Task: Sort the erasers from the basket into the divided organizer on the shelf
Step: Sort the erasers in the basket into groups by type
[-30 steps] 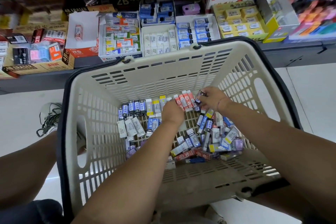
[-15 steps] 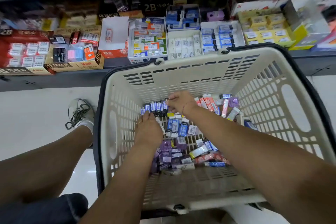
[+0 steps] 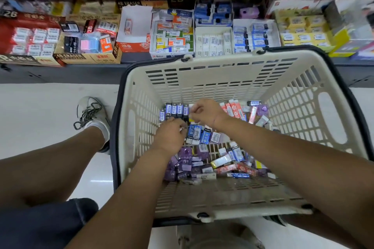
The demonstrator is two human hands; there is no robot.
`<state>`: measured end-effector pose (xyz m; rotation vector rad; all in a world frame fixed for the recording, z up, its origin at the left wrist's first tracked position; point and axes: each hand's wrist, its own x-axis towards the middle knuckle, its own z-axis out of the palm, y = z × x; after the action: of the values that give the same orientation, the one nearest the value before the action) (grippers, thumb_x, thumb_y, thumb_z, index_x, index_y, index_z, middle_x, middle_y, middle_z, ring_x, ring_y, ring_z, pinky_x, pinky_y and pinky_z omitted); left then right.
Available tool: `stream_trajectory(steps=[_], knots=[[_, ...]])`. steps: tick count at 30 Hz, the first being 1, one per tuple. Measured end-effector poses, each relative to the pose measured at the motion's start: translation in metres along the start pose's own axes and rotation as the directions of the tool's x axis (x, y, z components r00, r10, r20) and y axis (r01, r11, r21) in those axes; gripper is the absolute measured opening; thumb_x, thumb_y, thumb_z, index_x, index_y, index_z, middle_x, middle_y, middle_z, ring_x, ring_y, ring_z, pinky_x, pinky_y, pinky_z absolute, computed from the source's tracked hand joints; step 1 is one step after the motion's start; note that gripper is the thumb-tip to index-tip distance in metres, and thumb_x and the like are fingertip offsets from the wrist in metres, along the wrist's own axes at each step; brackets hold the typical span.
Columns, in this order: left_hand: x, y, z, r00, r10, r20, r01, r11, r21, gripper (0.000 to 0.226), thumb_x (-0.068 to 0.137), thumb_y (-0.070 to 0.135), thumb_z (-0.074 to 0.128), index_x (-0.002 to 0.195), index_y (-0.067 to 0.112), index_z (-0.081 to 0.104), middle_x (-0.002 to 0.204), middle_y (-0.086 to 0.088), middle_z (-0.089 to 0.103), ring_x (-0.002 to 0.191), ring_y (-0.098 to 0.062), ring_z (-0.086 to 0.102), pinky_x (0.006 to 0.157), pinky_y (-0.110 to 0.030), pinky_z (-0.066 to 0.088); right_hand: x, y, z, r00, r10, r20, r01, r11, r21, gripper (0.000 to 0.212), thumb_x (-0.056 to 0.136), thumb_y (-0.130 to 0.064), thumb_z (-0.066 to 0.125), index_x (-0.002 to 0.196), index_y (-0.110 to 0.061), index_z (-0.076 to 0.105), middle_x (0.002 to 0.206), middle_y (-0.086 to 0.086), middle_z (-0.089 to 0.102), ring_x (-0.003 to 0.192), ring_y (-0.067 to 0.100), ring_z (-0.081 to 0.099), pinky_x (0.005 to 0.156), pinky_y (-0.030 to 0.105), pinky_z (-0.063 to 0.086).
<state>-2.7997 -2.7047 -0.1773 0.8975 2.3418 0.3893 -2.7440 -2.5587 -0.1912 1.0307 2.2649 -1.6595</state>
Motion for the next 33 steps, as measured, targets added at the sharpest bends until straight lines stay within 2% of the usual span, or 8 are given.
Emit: stream_trajectory(steps=[4, 9, 12, 15, 19, 23, 27, 33], knots=[[-0.015, 0.001, 0.004, 0.948, 0.004, 0.318, 0.015, 0.998, -0.055, 0.027, 0.094, 0.022, 0.06, 0.119, 0.015, 0.065, 0.118, -0.006, 0.064, 0.108, -0.023, 0.059, 0.097, -0.034, 0.045, -0.04, 0.028, -0.025, 0.925, 0.061, 0.376, 0.051, 0.958, -0.282, 0.028, 0.081, -0.003, 0.071, 0.108, -0.006, 0.067, 0.101, 0.005, 0.066, 0.089, 0.014, 0.063, 0.083, 0.018, 0.051], [-0.023, 0.004, 0.012, 0.879, -0.005, 0.476, -0.014, 0.999, 0.036, 0.037, 0.094, 0.028, 0.058, 0.129, 0.016, 0.059, 0.127, -0.006, 0.058, 0.115, -0.022, 0.054, 0.097, -0.029, 0.042, -0.069, 0.041, -0.029, 0.867, 0.095, 0.489, 0.151, 0.886, -0.439, 0.052, 0.086, -0.012, 0.069, 0.134, -0.013, 0.05, 0.128, 0.006, 0.053, 0.113, 0.02, 0.054, 0.093, 0.024, 0.042], [-0.025, 0.001, 0.009, 0.875, -0.016, 0.485, -0.019, 0.997, 0.068, 0.028, 0.096, 0.024, 0.055, 0.12, 0.012, 0.064, 0.12, -0.008, 0.062, 0.111, -0.023, 0.057, 0.091, -0.028, 0.042, -0.077, 0.047, -0.027, 0.835, 0.11, 0.539, 0.215, 0.837, -0.503, 0.054, 0.087, -0.013, 0.066, 0.137, -0.015, 0.046, 0.132, 0.005, 0.046, 0.117, 0.023, 0.052, 0.094, 0.024, 0.039], [-0.026, -0.008, 0.005, 0.886, -0.066, 0.46, 0.016, 0.994, 0.112, 0.028, 0.098, 0.022, 0.052, 0.118, 0.009, 0.065, 0.121, -0.008, 0.061, 0.111, -0.023, 0.056, 0.091, -0.028, 0.041, -0.076, 0.05, -0.03, 0.875, 0.127, 0.467, 0.072, 0.92, -0.385, 0.043, 0.087, -0.005, 0.064, 0.128, -0.012, 0.054, 0.113, 0.006, 0.056, 0.104, 0.027, 0.059, 0.093, 0.033, 0.048], [-0.027, -0.007, 0.003, 0.878, -0.103, 0.467, 0.042, 0.99, 0.138, 0.028, 0.1, 0.023, 0.048, 0.11, 0.006, 0.067, 0.118, -0.011, 0.062, 0.102, -0.022, 0.055, 0.086, -0.027, 0.04, -0.074, 0.041, -0.031, 0.934, 0.006, 0.356, 0.175, 0.862, -0.475, 0.037, 0.089, -0.011, 0.062, 0.126, -0.014, 0.057, 0.112, 0.0, 0.057, 0.09, 0.011, 0.053, 0.079, 0.017, 0.04], [-0.03, -0.004, 0.0, 0.877, -0.134, 0.461, 0.117, 0.991, 0.066, 0.027, 0.101, 0.021, 0.045, 0.113, 0.01, 0.066, 0.111, -0.01, 0.064, 0.091, -0.021, 0.055, 0.075, -0.024, 0.038, -0.068, 0.027, -0.006, 0.868, 0.001, 0.496, 0.287, 0.814, -0.505, 0.044, 0.092, -0.016, 0.058, 0.135, -0.017, 0.05, 0.134, 0.001, 0.049, 0.111, 0.02, 0.053, 0.094, 0.023, 0.039], [-0.03, -0.004, -0.003, 0.871, -0.189, 0.454, 0.201, 0.979, 0.022, 0.03, 0.102, 0.023, 0.041, 0.108, 0.008, 0.066, 0.079, -0.002, 0.054, 0.066, -0.013, 0.045, 0.057, -0.025, 0.034, -0.059, 0.019, 0.017, 0.816, 0.104, 0.569, 0.307, 0.756, -0.578, 0.05, 0.094, -0.023, 0.054, 0.142, -0.019, 0.04, 0.129, 0.009, 0.055, 0.111, 0.026, 0.055, 0.094, 0.035, 0.047], [-0.025, -0.007, 0.0, 0.864, -0.244, 0.44, 0.298, 0.953, -0.058, 0.028, 0.103, 0.022, 0.036, 0.116, 0.009, 0.058, 0.104, -0.013, 0.058, 0.073, -0.016, 0.05, 0.059, -0.026, 0.035, -0.05, 0.013, 0.028, 0.789, 0.175, 0.588, 0.296, 0.731, -0.615, 0.053, 0.093, -0.023, 0.054, 0.143, -0.018, 0.036, 0.137, 0.008, 0.05, 0.115, 0.028, 0.054, 0.094, 0.037, 0.047]])
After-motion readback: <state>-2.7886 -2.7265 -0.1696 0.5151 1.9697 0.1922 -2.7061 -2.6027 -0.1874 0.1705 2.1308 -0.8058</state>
